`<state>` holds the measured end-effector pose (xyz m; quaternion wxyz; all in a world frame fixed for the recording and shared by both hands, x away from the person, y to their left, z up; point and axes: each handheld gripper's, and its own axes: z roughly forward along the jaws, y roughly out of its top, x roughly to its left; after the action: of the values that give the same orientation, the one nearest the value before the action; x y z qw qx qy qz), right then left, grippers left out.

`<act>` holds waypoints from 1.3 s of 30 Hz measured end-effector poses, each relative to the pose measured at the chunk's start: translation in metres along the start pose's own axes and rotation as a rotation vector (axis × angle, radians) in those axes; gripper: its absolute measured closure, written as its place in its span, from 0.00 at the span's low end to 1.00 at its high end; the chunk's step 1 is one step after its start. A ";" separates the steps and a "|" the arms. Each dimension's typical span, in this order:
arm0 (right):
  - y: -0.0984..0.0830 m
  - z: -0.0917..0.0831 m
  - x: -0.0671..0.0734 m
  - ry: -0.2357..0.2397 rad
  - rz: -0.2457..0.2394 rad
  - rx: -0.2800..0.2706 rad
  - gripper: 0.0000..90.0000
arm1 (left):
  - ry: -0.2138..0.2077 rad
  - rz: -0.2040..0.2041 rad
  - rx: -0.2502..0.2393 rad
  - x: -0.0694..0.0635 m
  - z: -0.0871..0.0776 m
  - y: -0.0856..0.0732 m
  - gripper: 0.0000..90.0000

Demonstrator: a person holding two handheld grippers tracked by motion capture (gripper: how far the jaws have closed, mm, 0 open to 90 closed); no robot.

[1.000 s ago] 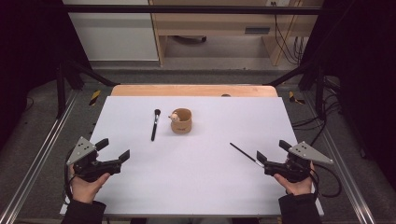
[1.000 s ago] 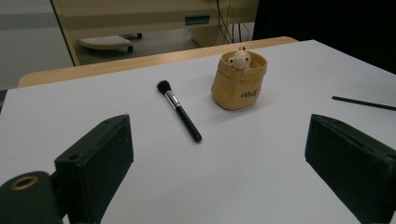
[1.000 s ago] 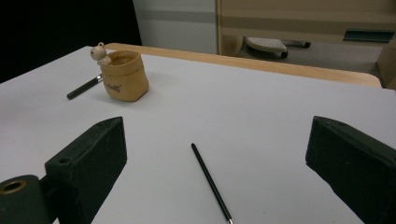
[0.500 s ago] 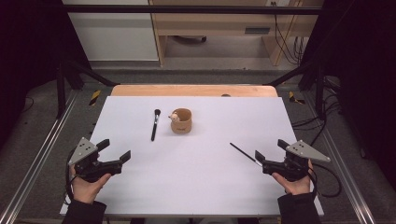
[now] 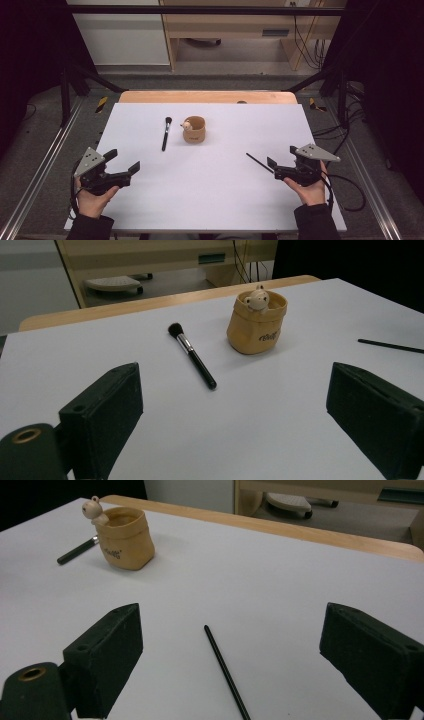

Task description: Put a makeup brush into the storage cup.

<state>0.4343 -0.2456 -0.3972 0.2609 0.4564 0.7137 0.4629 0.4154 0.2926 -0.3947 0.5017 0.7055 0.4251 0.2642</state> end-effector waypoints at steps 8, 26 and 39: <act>0.002 0.022 0.001 0.008 -0.020 0.078 0.13 | -0.001 0.001 0.003 0.000 0.001 0.000 0.08; -0.006 0.067 0.001 -0.007 -0.045 0.256 0.21 | 0.001 0.005 0.011 0.000 0.003 -0.001 0.08; -0.018 0.087 0.002 -0.031 -0.074 0.372 0.33 | -0.003 0.010 0.014 -0.001 0.003 -0.002 0.08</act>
<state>0.4950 -0.2104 -0.4515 0.2000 0.4772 0.7992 0.3058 0.4168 0.2899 -0.3975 0.4961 0.7116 0.4226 0.2627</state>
